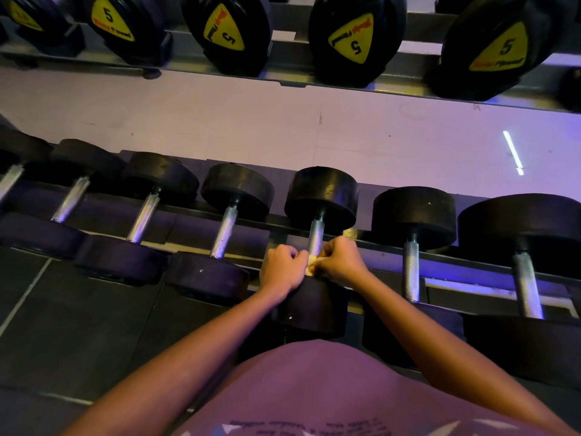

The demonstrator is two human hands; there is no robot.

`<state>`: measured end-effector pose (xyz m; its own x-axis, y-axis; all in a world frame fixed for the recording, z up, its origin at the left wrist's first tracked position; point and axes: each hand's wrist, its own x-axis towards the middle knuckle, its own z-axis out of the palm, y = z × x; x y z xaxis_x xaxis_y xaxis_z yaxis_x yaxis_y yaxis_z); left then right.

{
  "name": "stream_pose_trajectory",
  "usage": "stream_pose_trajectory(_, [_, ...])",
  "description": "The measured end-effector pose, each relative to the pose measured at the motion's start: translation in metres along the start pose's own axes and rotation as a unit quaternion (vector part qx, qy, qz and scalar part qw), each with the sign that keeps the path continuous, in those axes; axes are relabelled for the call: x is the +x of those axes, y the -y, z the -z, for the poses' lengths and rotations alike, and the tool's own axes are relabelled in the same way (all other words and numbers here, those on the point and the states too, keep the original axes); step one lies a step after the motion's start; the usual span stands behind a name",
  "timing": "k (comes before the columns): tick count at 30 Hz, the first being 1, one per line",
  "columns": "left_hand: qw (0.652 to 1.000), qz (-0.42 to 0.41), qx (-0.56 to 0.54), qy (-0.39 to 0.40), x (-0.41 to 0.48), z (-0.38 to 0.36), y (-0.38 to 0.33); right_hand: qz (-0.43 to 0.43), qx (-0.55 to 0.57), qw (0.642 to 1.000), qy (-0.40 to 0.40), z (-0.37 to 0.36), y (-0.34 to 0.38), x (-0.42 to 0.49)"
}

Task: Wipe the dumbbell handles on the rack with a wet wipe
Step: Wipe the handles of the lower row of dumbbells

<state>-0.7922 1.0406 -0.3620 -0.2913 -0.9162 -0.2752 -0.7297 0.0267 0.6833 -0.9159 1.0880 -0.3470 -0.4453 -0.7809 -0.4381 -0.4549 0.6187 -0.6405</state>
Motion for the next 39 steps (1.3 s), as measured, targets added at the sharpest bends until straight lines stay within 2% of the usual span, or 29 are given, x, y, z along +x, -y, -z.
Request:
stream_pose_trajectory(4, [1.0,0.001,0.002,0.005,0.002,0.0,0.001,0.016,0.013,0.993,-0.118,0.015,0.023,0.02])
stream_pose_trajectory(6, [1.0,0.004,0.002,0.007,0.003,-0.001,0.001,0.015,0.01,0.991,-0.13,0.017,0.029,0.034])
stream_pose_trajectory(14, [1.0,-0.001,0.013,-0.004,0.001,0.0,0.0,-0.019,-0.036,0.997,-0.069,-0.002,0.015,0.027])
stream_pose_trajectory(19, [1.0,0.005,0.009,-0.001,0.002,-0.001,0.0,-0.069,0.021,0.997,0.012,-0.012,-0.008,0.011])
stream_pose_trajectory(22, [1.0,0.002,0.01,0.0,0.002,-0.001,-0.001,-0.079,0.026,0.997,0.0,-0.006,-0.005,0.015])
stream_pose_trajectory(27, [1.0,0.009,0.013,0.0,0.002,0.0,-0.002,-0.058,0.103,0.985,-0.123,0.015,0.007,0.038])
stream_pose_trajectory(31, [1.0,0.013,0.016,0.0,0.0,0.001,-0.003,-0.071,0.142,0.984,-0.08,0.015,0.002,0.043])
stream_pose_trajectory(36, [1.0,0.016,0.021,-0.002,0.0,0.001,-0.004,-0.069,0.082,0.994,-0.003,-0.004,-0.008,0.008])
stream_pose_trajectory(39, [1.0,0.021,0.018,0.005,0.0,0.001,-0.004,-0.067,0.089,0.994,-0.012,-0.012,-0.014,-0.003])
